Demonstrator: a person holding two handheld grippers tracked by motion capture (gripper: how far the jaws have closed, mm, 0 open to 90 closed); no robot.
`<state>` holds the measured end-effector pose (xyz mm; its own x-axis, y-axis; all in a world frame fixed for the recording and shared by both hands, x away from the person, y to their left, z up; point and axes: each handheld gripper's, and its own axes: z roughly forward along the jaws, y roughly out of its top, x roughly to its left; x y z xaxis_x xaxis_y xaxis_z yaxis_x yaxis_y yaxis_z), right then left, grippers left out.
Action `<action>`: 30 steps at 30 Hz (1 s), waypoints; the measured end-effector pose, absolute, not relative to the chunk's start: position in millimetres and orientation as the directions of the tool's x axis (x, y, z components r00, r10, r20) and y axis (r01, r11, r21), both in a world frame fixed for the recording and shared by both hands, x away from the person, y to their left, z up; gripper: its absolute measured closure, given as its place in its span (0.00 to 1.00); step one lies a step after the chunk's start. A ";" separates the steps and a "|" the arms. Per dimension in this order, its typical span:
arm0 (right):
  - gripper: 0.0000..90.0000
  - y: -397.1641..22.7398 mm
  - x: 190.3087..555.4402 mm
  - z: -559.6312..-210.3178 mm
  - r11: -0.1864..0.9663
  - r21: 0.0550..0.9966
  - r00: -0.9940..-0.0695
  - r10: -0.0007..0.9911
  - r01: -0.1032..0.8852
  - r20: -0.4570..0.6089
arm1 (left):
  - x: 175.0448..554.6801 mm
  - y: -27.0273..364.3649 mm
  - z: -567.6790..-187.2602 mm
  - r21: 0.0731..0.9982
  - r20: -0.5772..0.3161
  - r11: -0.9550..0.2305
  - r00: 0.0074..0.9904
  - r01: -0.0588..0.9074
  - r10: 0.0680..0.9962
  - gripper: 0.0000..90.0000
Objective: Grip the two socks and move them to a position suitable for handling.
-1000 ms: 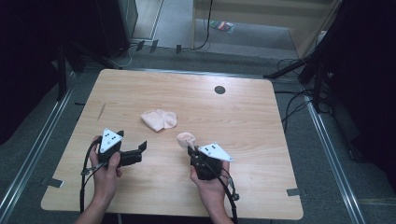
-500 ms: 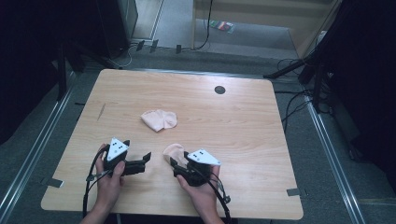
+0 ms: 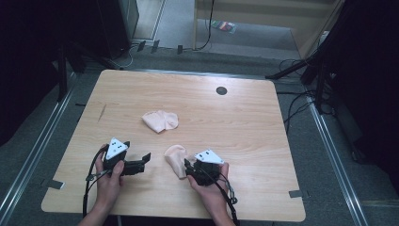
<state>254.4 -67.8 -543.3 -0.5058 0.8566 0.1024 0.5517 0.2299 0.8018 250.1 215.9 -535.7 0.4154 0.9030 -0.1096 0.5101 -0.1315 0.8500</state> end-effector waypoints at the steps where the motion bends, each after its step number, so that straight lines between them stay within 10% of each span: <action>1: 0.53 -66.1 255.9 -545.0 0.237 0.798 -0.512 0.853 0.554 0.102 | 250.1 215.5 -536.1 0.850 -0.111 -0.131 0.416 0.511 0.902 0.08; 7: 0.59 -55.0 254.3 -552.6 0.308 0.772 -0.529 0.848 0.555 0.042 | 250.1 214.8 -536.0 0.852 -0.114 -0.127 0.416 0.509 0.902 0.08; 13: 0.94 -51.6 247.5 -552.4 0.303 0.773 -0.547 0.834 0.557 0.067 | 249.5 214.7 -536.3 0.853 -0.116 -0.126 0.420 0.507 0.900 0.08; 30: 0.95 -32.7 236.5 -488.5 0.182 0.847 -0.579 0.798 0.500 0.170 | 246.8 232.7 -531.3 0.877 -0.171 -0.024 0.357 0.480 0.918 0.16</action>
<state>236.5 -32.7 -488.5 -0.5788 0.7977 0.1695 0.4995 0.1825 0.8469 246.8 232.7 -531.3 0.3571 0.9184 -0.1705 0.4795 -0.0236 0.8772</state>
